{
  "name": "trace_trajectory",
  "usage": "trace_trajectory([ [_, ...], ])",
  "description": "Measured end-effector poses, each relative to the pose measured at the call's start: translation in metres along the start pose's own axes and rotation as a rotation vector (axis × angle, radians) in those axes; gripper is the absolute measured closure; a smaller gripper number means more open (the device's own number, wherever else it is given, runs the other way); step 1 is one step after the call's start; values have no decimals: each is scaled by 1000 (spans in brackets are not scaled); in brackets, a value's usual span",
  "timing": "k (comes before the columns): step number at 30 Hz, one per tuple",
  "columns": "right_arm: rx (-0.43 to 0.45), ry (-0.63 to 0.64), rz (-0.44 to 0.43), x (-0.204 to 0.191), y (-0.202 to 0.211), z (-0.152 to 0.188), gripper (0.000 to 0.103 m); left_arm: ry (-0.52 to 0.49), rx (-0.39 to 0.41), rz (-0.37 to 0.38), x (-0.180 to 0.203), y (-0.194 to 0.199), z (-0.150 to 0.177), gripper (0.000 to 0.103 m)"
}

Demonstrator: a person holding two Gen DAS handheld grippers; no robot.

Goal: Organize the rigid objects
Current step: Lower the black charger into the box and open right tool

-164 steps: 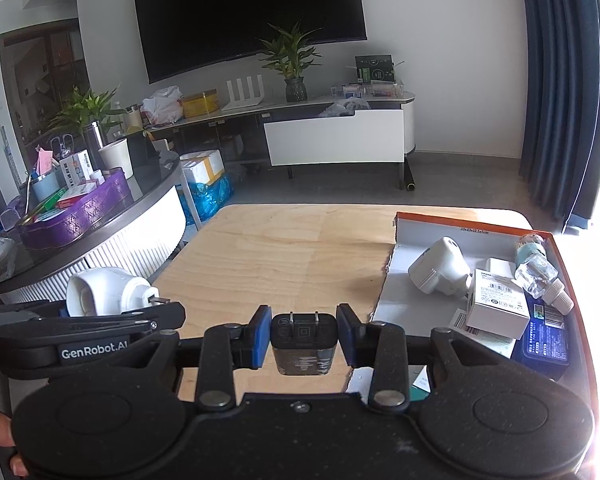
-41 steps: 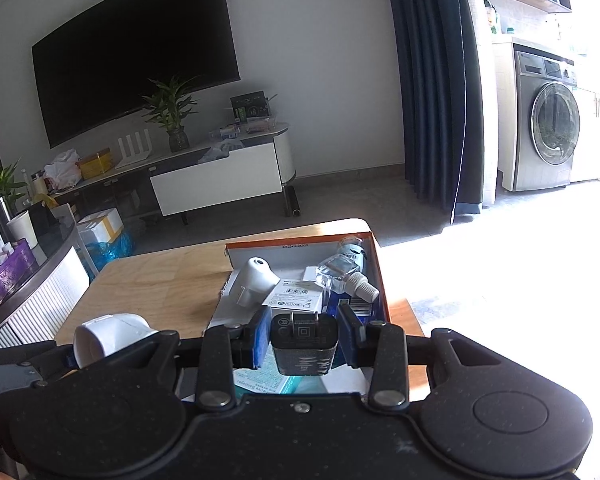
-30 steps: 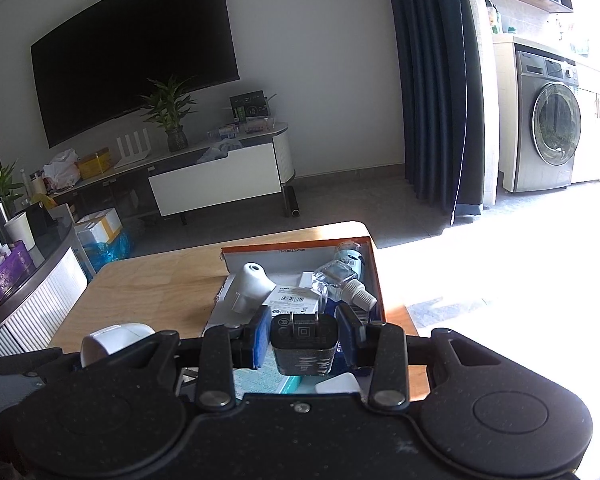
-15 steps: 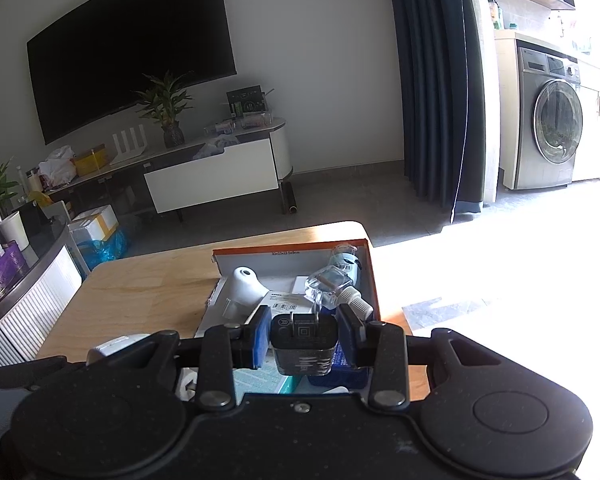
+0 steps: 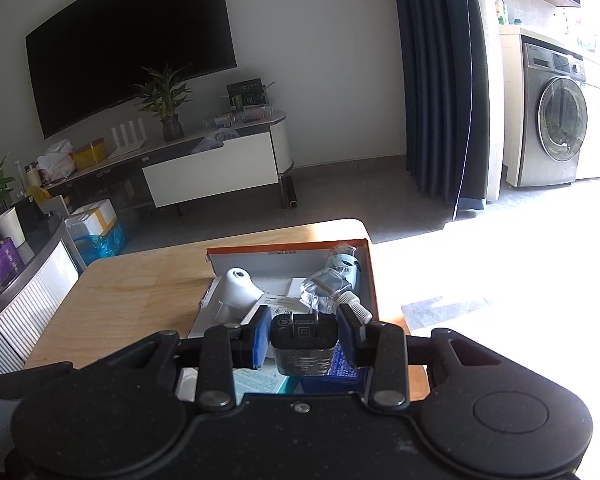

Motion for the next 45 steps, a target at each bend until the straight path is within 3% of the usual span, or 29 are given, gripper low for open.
trace_trajectory([
  [32,-79,46,-19,1,-51,-12,59,11,-45,27,12,-24,0,20],
  [36,-14,32,-47,2,-53,-25,57,12,-46,29,14,-27,0,20],
  [38,14,19,-61,4,-49,-31,46,10,-49,31,15,-28,0,20],
  [45,55,-9,-31,21,-25,-30,45,2,-57,44,25,-33,1,20],
])
Point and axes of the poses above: each gripper's, at about its wrist camera, not at the fingertips, and y roughly against the way its jaws point, x to its right, z to its underside, the point moved 8 cm from there along -y, roughly the way its jaws point, and after that the axes turned 1 degree about x, right-handed, at the moved point
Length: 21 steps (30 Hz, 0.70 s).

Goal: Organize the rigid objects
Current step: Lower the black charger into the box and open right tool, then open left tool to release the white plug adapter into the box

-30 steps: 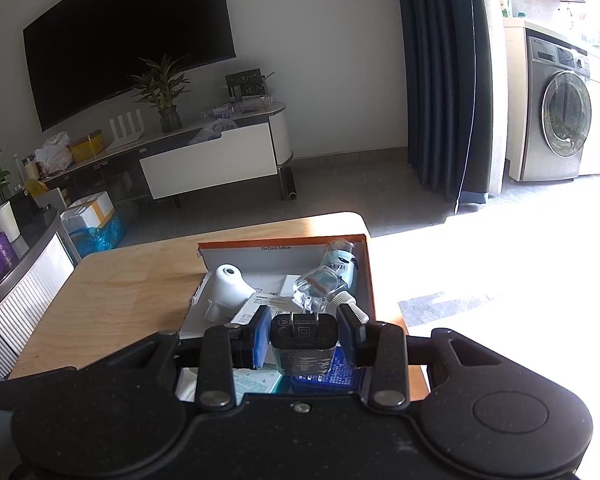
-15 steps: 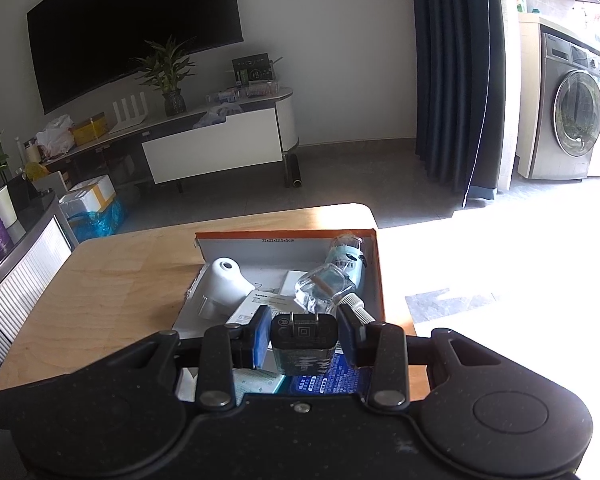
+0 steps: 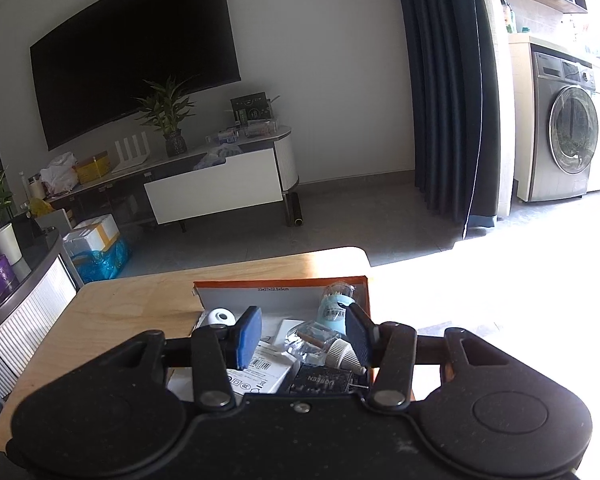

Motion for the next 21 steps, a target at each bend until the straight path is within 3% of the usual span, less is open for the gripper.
trace_trajectory([
  [9,20,-20,49,18,32,13,37,-2,0,31,15,-11,-5,19],
  [14,25,-26,51,18,43,17,36,8,13,7,14,-4,-6,8],
  [21,36,-20,38,11,57,21,33,20,42,-53,10,20,-9,0],
])
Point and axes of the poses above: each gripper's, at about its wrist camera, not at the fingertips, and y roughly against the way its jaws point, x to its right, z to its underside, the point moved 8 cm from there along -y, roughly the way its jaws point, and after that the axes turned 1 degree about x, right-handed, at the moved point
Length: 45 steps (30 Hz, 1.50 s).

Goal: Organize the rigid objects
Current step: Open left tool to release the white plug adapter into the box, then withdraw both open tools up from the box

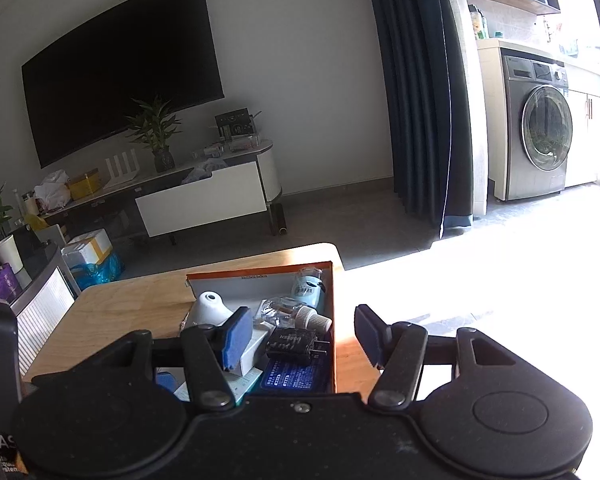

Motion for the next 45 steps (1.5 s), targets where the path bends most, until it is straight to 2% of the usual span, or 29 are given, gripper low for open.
trace_trajectory([
  [5,7,4,2,-5,13,4,31,4,-3,-77,-10,20,3,0],
  [7,0,7,2,-7,17,8,28,1,-8,-124,-16,29,5,0],
  [8,-2,10,5,-7,19,11,23,1,-7,-138,-18,33,7,0],
  [12,-20,21,6,-8,29,24,21,23,-13,-187,-28,49,13,0],
  [24,-99,34,-5,-17,44,63,20,55,-37,-232,-40,68,40,0],
  [45,-134,68,-23,-25,47,73,19,77,-47,-247,-47,71,47,0],
])
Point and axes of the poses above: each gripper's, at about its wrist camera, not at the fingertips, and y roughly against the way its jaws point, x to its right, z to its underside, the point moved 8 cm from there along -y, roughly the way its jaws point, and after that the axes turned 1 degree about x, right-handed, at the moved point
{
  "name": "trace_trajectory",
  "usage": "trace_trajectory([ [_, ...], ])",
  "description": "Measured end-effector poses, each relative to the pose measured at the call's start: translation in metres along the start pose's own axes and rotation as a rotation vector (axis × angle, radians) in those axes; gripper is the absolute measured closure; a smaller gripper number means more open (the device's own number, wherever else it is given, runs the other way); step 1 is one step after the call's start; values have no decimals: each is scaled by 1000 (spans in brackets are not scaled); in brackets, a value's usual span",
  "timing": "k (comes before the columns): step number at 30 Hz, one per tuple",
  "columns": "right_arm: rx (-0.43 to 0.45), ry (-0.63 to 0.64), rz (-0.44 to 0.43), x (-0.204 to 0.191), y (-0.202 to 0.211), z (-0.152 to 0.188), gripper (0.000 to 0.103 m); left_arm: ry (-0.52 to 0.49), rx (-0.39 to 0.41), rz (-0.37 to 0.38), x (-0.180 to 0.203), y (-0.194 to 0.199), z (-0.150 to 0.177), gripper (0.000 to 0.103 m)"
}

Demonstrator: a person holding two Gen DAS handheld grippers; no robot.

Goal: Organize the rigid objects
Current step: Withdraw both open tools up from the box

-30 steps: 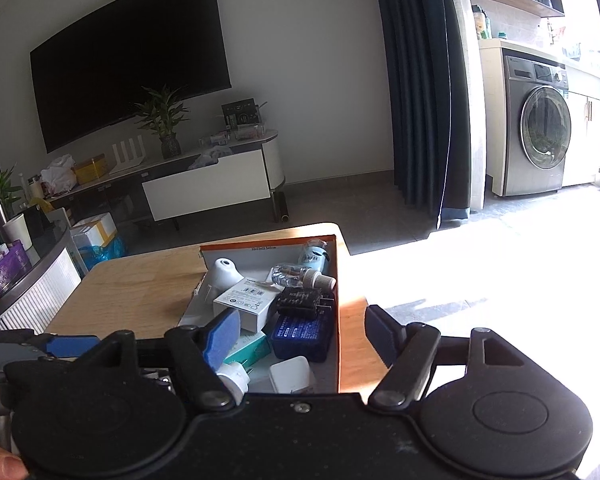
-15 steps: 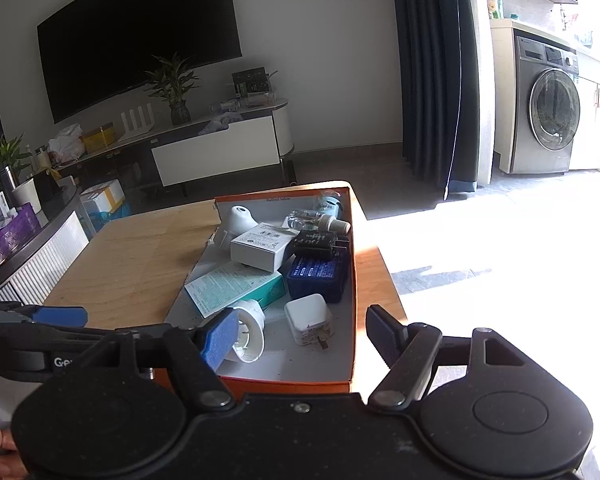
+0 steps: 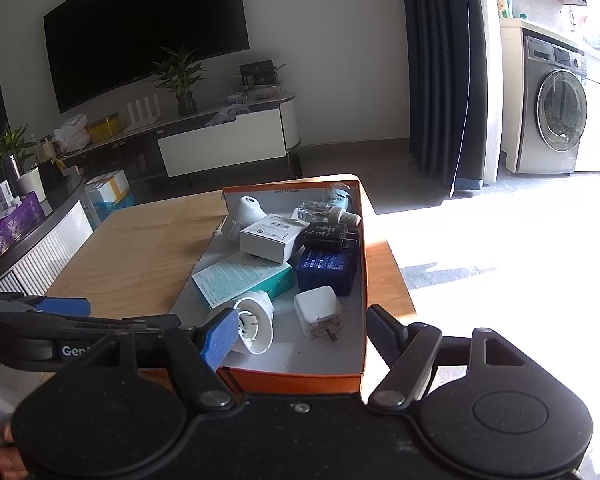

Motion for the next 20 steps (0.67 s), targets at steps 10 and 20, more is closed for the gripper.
trace_trajectory([
  [10,-7,3,-1,-1,-1,1,19,0,-5,1,-1,-1,1,0],
  [20,-11,4,0,-1,-3,2,19,4,-6,9,-1,-2,1,0],
])
Point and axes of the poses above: each gripper's, at about its wrist camera, not at the fingertips, and y roughly against the way its jaws point, x to its right, z to its underside, the point moved 8 cm from there along -y, roughly the way its jaws point, and after that the axes turned 1 degree about x, right-handed, at the moved point
